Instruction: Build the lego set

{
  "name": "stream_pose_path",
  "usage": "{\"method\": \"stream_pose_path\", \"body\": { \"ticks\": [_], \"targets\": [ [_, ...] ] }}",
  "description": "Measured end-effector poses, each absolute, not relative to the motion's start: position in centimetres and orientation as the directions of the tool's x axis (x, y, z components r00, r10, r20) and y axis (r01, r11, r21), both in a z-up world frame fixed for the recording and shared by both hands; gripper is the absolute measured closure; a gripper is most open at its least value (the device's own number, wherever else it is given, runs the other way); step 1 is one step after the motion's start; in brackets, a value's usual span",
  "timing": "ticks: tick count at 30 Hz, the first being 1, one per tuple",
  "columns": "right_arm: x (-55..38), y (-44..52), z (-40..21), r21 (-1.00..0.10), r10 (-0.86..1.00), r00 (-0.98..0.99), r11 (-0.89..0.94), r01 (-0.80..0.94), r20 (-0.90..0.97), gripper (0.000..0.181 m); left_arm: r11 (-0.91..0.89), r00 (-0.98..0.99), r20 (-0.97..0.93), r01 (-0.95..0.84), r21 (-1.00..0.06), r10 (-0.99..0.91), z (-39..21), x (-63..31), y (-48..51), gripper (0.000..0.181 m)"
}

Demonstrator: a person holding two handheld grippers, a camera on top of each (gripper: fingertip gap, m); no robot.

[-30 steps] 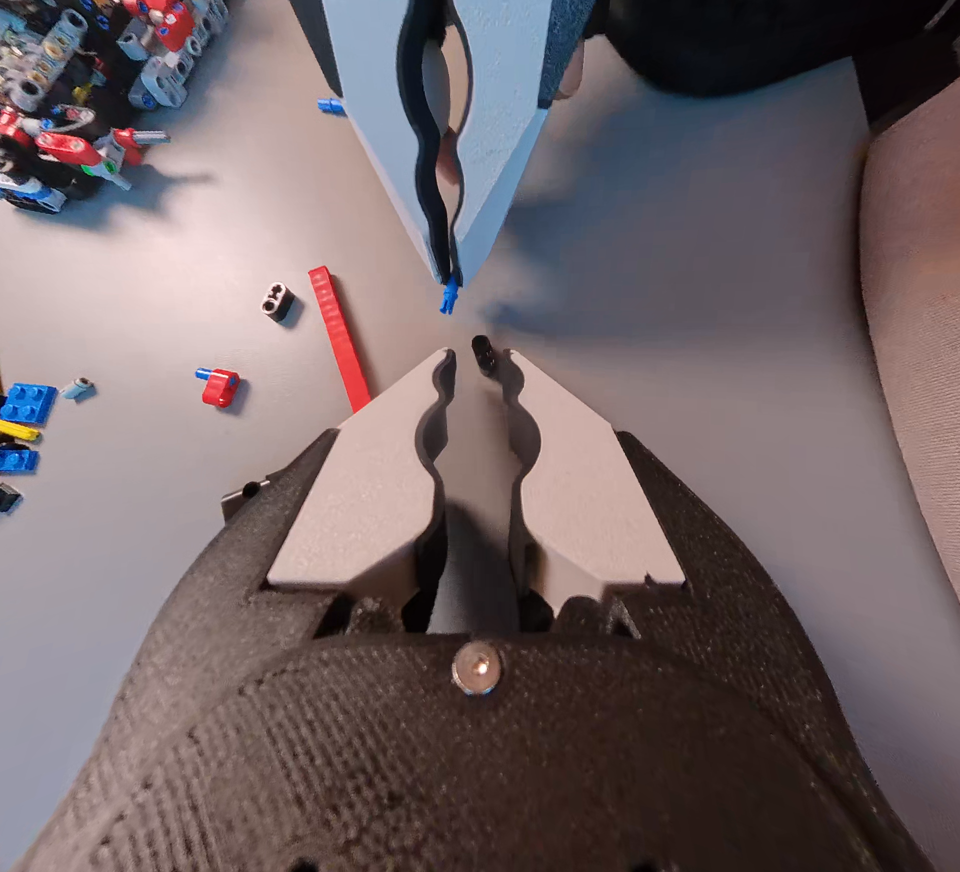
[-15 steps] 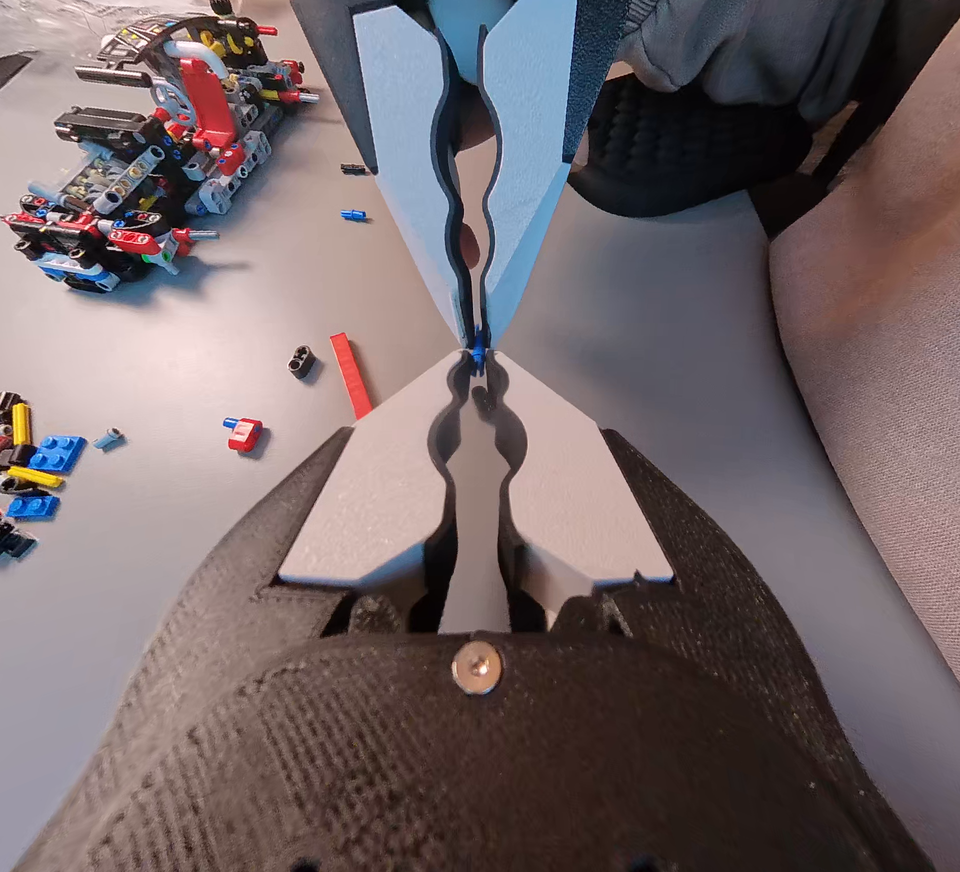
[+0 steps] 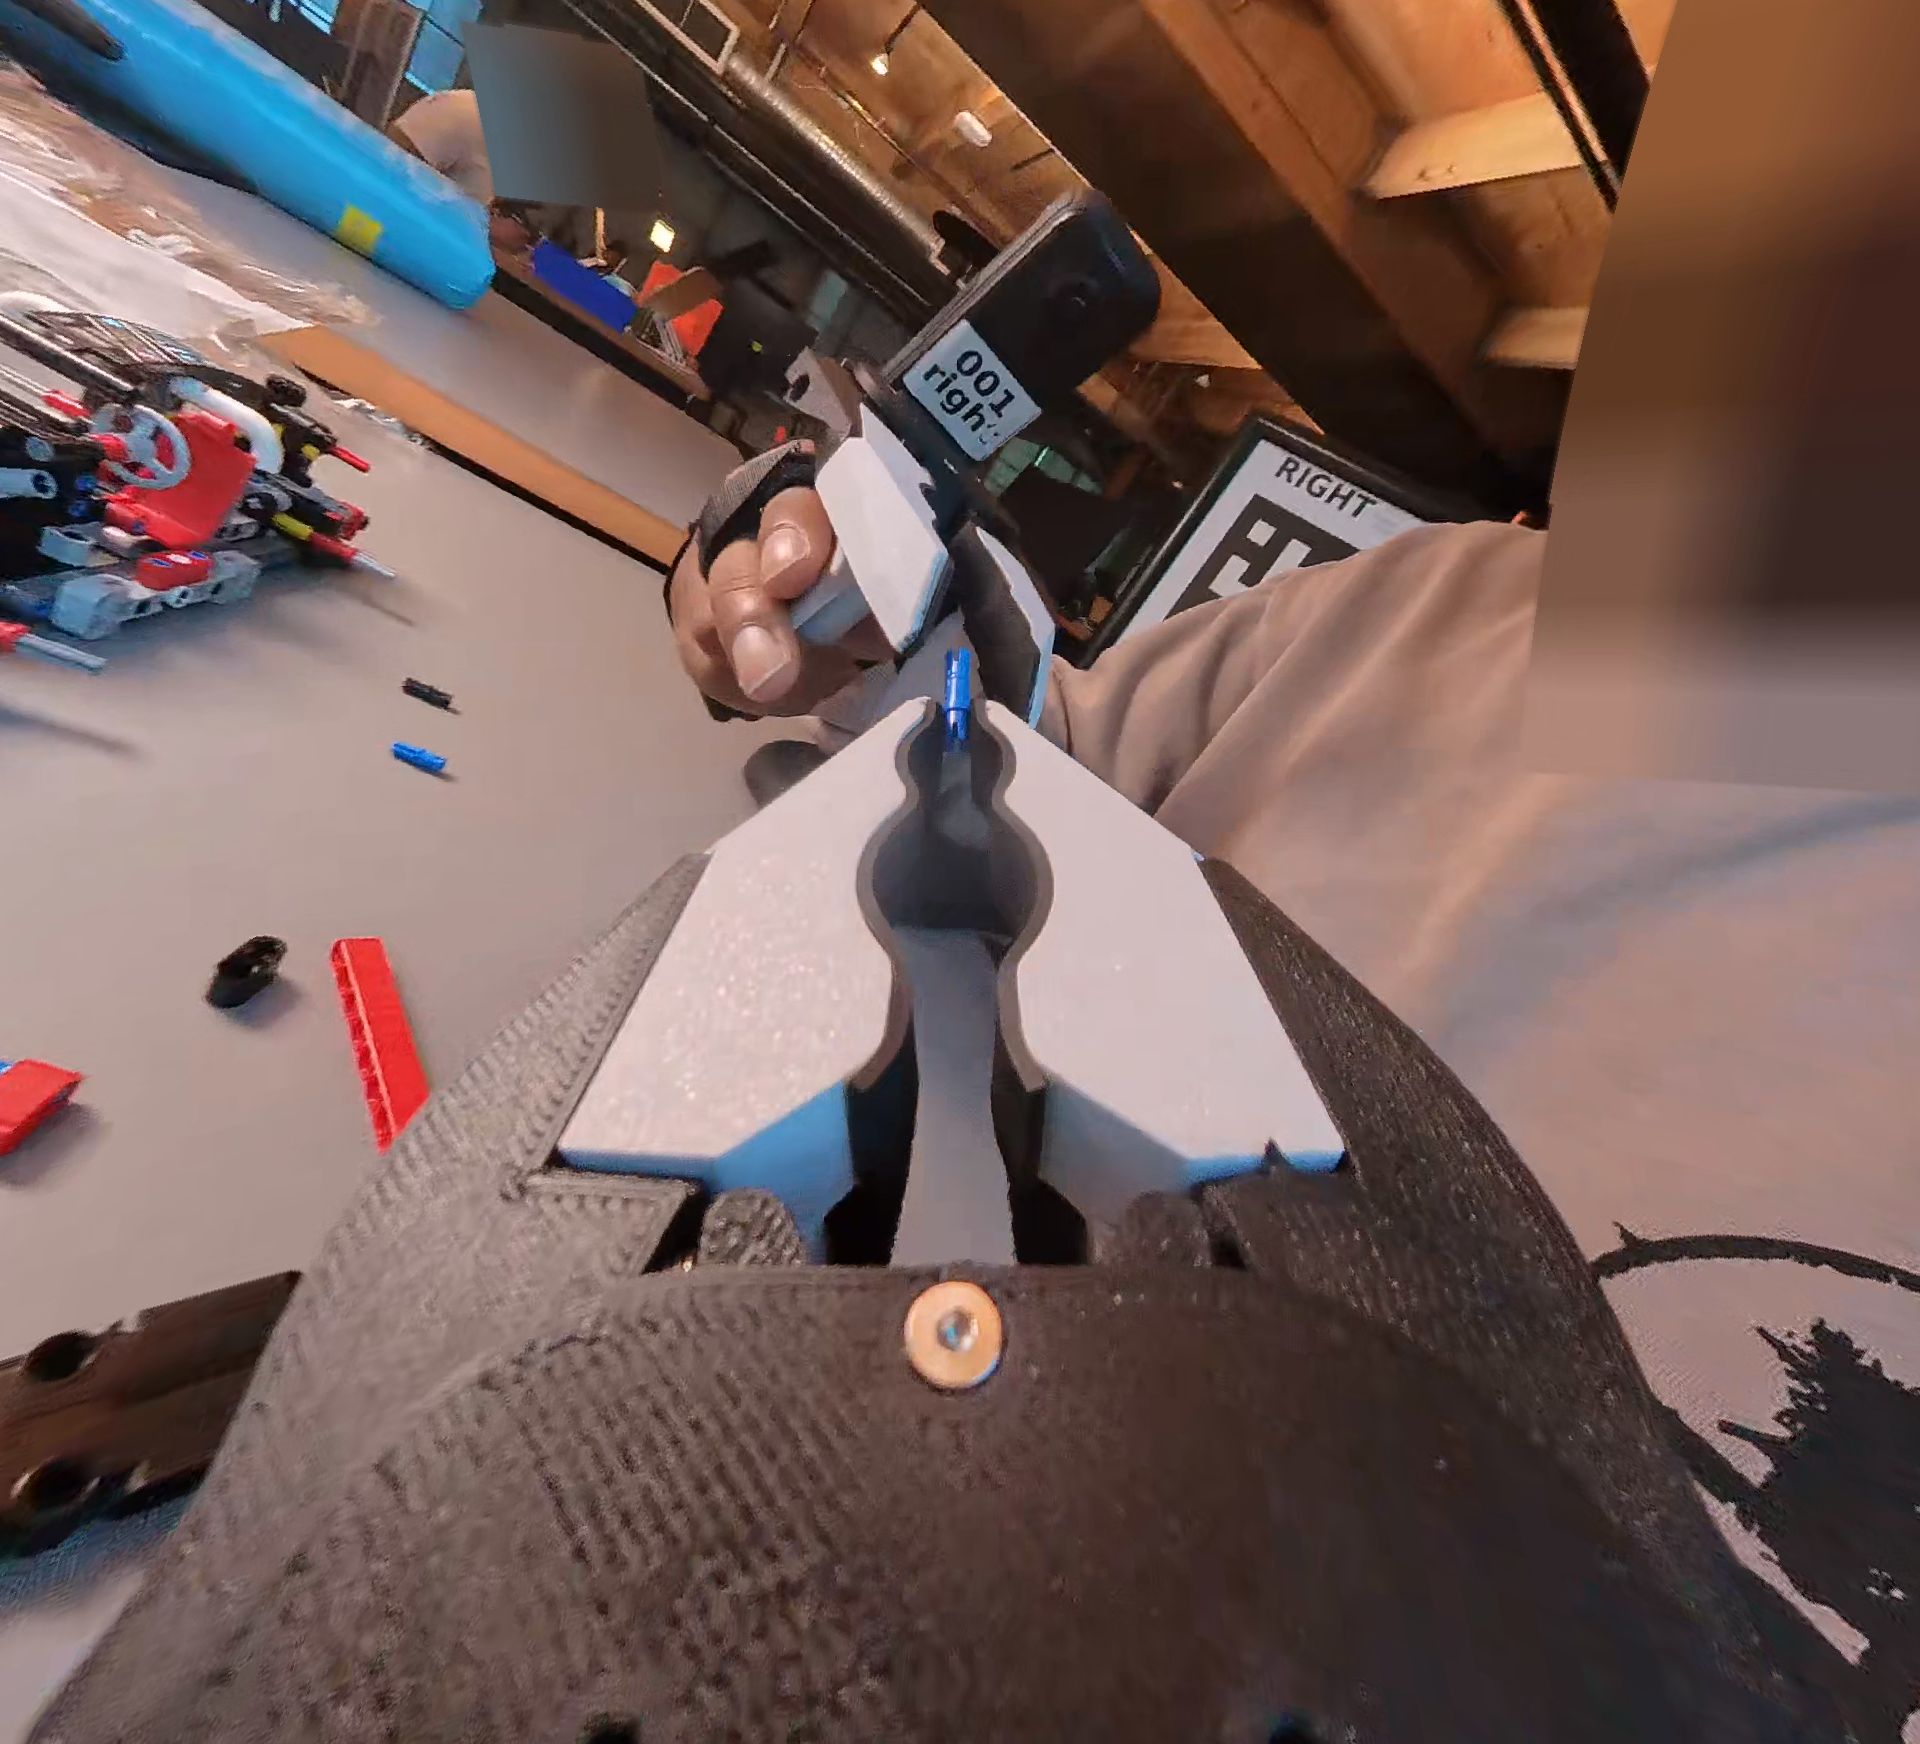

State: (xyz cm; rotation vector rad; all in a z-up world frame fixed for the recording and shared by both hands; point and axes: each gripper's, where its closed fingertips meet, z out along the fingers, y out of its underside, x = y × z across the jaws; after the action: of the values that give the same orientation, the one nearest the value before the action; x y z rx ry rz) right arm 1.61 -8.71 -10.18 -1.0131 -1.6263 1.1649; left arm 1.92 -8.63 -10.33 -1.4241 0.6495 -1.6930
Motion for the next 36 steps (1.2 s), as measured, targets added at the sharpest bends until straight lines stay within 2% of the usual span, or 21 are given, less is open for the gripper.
{"method": "stream_pose_path", "body": {
  "ticks": [5, 17, 20, 22, 24, 28, 31, 36],
  "targets": [
    [1.3, -9.2, -10.1, -0.953, 0.923, -0.310, 0.277, 0.121, 0.229, 0.179, -0.558, -0.083, 0.556, 0.243, -0.793, -0.827, -10.2, 2.2, -9.3, 0.179],
    [1.3, -9.6, -10.2, -0.932, 0.906, -0.340, 0.321, 0.169, 0.251, 0.179, -0.587, -0.112, 0.578, 0.231, -0.776, -0.808, -10.2, 2.3, -9.5, 0.178],
    [1.4, -8.9, -11.0, -0.909, 0.912, -0.344, 0.323, 0.265, 0.224, 0.180, -0.569, -0.005, 0.578, 0.186, -0.801, -0.816, -11.3, 2.4, -8.7, 0.176],
    [2.0, -8.7, -13.0, -0.854, 0.907, -0.392, 0.322, 0.408, 0.155, 0.179, -0.506, 0.184, 0.506, 0.051, -0.861, -0.843, -13.8, 2.1, -7.7, 0.163],
    [2.6, -8.0, -16.4, -0.734, 0.909, -0.407, 0.337, 0.590, 0.090, 0.179, -0.426, 0.353, 0.349, -0.172, -0.888, -0.868, -17.2, 1.5, -7.0, 0.160],
    [3.1, -8.6, -20.5, -0.573, 0.891, -0.455, 0.376, 0.728, 0.008, 0.180, -0.367, 0.383, 0.206, -0.416, -0.832, -0.901, -20.8, 2.1, -8.2, 0.163],
    [2.9, -8.3, -21.7, -0.498, 0.887, -0.461, 0.407, 0.766, 0.017, 0.180, -0.325, 0.389, 0.120, -0.517, -0.792, -0.913, -22.3, 2.2, -8.6, 0.162],
    [2.8, -8.1, -22.6, -0.424, 0.885, -0.465, 0.425, 0.800, 0.012, 0.180, -0.337, 0.394, 0.125, -0.530, -0.778, -0.911, -22.8, 1.9, -8.6, 0.162]
  ]
}}
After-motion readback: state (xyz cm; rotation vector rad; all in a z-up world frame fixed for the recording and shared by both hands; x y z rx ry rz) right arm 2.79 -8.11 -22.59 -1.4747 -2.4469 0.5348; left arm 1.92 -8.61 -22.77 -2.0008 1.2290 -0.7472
